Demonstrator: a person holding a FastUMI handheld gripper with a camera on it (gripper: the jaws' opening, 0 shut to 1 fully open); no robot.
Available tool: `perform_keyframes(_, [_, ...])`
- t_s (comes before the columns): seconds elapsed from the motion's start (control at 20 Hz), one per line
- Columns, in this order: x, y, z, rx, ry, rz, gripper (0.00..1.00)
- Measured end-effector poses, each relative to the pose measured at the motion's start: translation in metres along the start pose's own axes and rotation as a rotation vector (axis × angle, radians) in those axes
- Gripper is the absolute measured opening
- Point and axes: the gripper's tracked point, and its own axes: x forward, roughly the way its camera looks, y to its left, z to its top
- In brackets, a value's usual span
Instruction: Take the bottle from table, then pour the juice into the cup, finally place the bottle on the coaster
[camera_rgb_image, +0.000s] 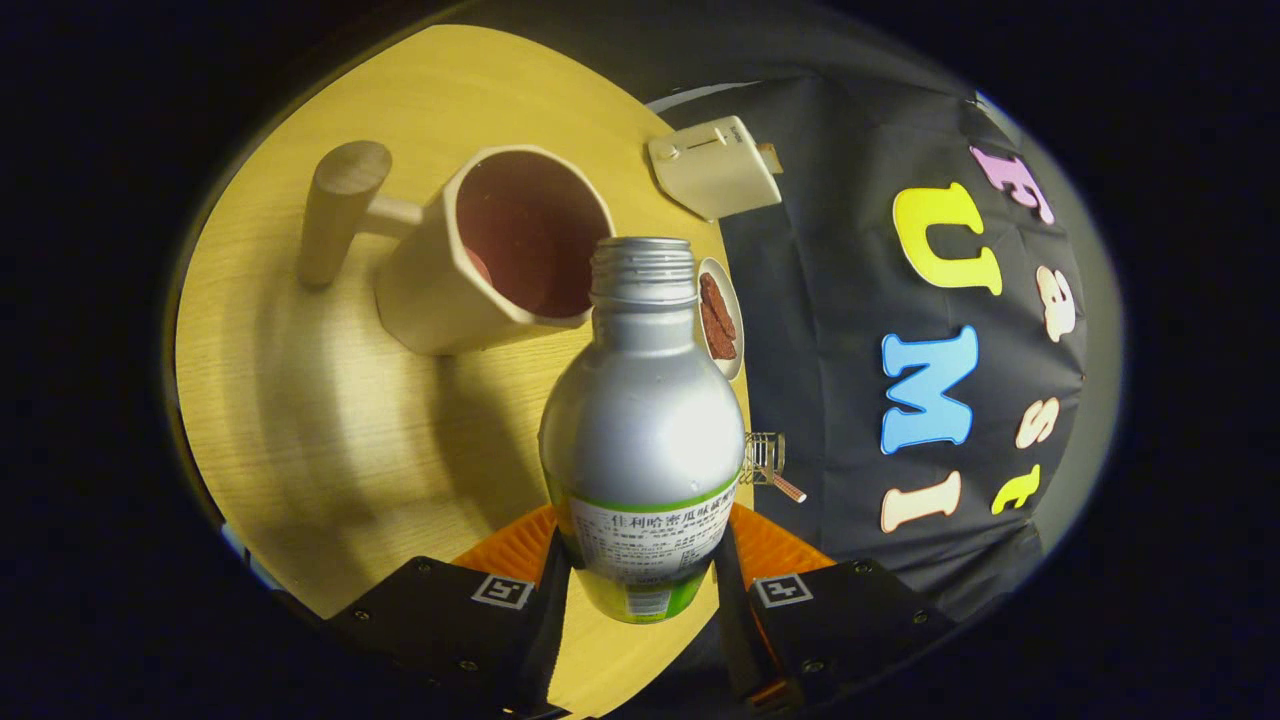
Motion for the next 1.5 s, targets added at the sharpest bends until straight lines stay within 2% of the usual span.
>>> perform_keyframes(0.15, [-0.004, 0.003, -0.005, -0.025, 0.040, 0.019, 0.66])
perform_keyframes(1.5, [-0.021, -0.032, -0.003, -0.354, 0.191, -0.009, 0.65])
